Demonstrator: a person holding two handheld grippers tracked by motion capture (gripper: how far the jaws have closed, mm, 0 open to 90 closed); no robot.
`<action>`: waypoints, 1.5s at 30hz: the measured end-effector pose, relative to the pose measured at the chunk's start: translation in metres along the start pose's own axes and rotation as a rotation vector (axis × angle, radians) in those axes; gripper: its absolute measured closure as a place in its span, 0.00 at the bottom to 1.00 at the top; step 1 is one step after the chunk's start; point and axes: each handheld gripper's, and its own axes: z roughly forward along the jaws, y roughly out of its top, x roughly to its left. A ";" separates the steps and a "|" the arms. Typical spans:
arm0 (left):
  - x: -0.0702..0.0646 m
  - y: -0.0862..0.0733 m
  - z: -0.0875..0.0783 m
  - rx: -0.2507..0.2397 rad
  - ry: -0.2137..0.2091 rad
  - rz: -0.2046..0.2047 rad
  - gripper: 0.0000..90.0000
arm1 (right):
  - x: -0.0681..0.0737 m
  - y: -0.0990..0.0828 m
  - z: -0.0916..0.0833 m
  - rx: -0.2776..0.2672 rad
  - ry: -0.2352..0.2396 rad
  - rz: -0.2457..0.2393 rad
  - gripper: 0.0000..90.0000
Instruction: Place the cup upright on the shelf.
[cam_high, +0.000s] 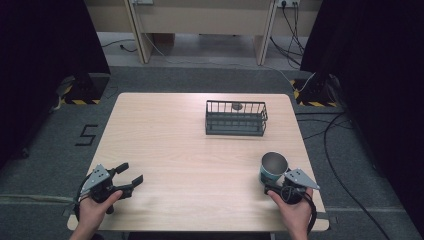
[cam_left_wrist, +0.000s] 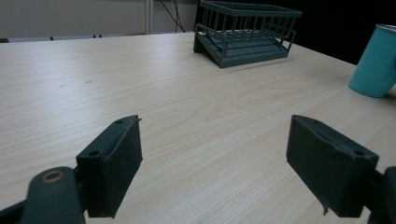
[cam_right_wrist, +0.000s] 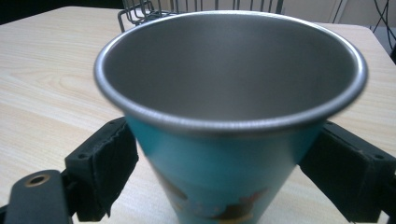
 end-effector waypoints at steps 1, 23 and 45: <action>0.000 0.000 0.000 0.001 0.000 0.000 0.20 | 0.000 0.001 0.002 0.000 0.000 -0.001 0.15; -0.002 0.000 0.000 0.004 -0.011 0.009 0.20 | 0.001 0.001 0.009 -0.020 0.004 -0.022 0.20; -0.003 0.000 0.001 -0.001 -0.012 0.008 0.20 | 0.004 0.010 0.003 -0.080 0.004 -0.036 0.20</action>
